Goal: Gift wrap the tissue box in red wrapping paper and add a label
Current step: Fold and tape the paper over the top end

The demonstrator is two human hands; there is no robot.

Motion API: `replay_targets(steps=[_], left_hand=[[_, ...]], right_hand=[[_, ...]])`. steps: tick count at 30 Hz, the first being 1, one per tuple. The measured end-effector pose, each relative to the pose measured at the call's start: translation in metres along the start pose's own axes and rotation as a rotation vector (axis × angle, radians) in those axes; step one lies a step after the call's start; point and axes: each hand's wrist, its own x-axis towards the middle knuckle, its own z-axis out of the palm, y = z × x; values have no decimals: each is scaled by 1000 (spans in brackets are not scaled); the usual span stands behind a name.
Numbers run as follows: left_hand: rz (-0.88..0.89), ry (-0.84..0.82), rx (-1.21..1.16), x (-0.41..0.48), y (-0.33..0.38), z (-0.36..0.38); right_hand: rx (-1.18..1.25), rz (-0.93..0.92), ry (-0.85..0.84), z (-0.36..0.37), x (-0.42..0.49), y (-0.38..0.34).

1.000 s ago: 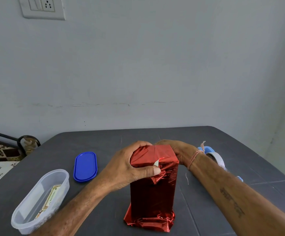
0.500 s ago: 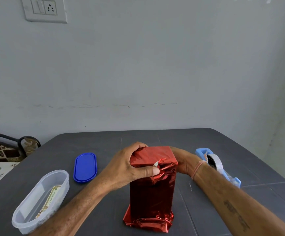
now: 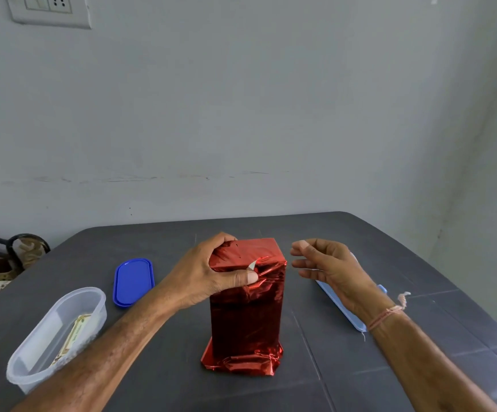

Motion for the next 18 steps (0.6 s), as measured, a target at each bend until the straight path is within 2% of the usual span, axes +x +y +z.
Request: replay_targets(steps=[10, 14, 18], left_hand=[[-6, -11, 13, -1, 3, -1], [-9, -9, 0, -2, 2, -1], [-11, -12, -22, -1, 2, -1]], right_hand=[[-165, -135, 218, -39, -34, -2], [-302, -92, 377, -57, -36, 11], [-541, 1, 518, -80, -36, 21]])
